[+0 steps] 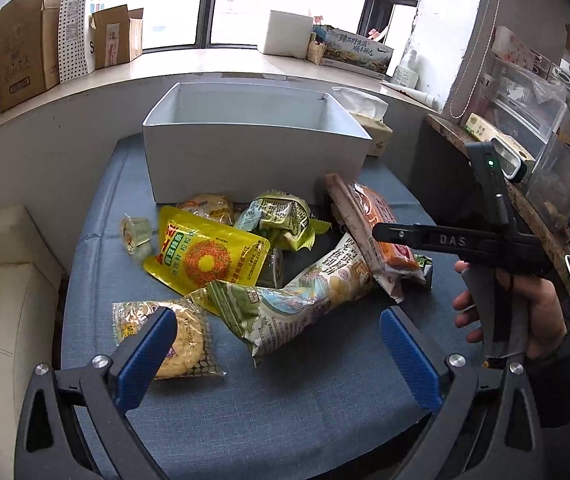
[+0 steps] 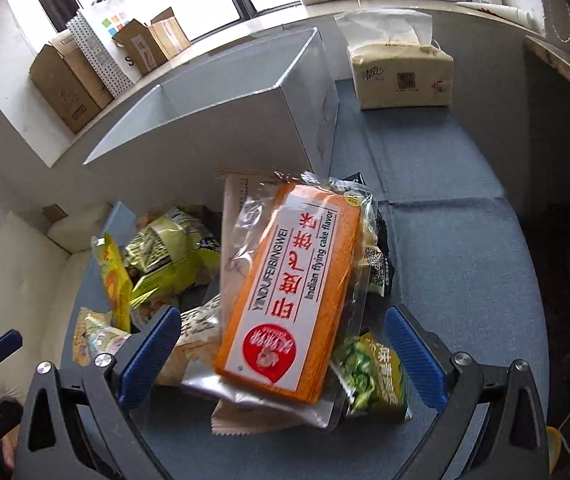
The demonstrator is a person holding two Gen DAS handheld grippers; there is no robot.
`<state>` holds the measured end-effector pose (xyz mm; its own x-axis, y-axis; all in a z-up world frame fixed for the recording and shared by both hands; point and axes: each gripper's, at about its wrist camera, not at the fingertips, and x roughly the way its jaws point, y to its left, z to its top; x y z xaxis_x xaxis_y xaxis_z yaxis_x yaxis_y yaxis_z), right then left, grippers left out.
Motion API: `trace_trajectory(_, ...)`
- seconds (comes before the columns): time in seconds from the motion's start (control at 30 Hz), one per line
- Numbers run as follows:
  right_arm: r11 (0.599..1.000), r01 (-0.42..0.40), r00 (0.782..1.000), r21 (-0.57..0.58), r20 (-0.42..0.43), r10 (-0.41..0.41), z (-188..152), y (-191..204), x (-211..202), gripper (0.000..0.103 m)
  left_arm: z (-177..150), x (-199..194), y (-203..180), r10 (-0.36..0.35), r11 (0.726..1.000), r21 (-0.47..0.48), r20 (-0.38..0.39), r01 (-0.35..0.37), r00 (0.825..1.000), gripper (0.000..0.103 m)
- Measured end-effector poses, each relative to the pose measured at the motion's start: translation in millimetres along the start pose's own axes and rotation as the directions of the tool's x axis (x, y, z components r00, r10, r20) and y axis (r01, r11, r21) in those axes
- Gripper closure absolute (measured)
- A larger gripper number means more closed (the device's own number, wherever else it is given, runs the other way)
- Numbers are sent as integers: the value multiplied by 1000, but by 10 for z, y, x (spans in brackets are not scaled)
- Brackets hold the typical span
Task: Organize snacks
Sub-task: 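Grasp the orange Indian flying cake packet with the right tool, then grasp the cream egg-roll bag with the left tool while the right tool holds the orange packet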
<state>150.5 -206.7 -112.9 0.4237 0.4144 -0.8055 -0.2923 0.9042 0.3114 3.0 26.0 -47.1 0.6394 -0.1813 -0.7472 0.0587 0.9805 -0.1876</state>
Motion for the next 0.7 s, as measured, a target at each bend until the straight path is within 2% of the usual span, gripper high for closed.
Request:
trace_trajectory(0.17,999,2,997,48,-76,1,116,-59,286,0,-31,64,73,1,1000,-29,-18,-2,1000,0)
trace_trajectory(0.23,998,14,997,59,-73,-10,130,-44,302,0,-35,71,96,8,999,-34,-19,-8,1000,0)
trace_trajectory(0.27,998,-4,998,62,-55,8,126,-37,275,0,-38,74,106,9,999,-35,-20,-10,1000,0)
trace_trajectory(0.3,997,-33,998,65,-42,35,118,-37,248,3,-41,78,116,11,999,-37,-21,-11,1000,0)
trace_trajectory(0.4,997,-24,999,67,-39,27,80,-47,192,19,-57,92,152,17,999,-48,-26,-18,1000,0)
trace_trajectory(0.47,998,-23,999,60,-34,25,49,-57,153,26,-65,98,165,17,998,-52,-27,-18,999,0)
trace_trajectory(0.53,998,-24,1000,52,-16,25,22,-55,87,36,-64,99,161,22,998,-50,-27,-23,999,0)
trace_trajectory(0.7,999,-41,999,16,11,40,-30,-33,-43,40,-66,139,110,41,999,-17,-35,-41,999,0)
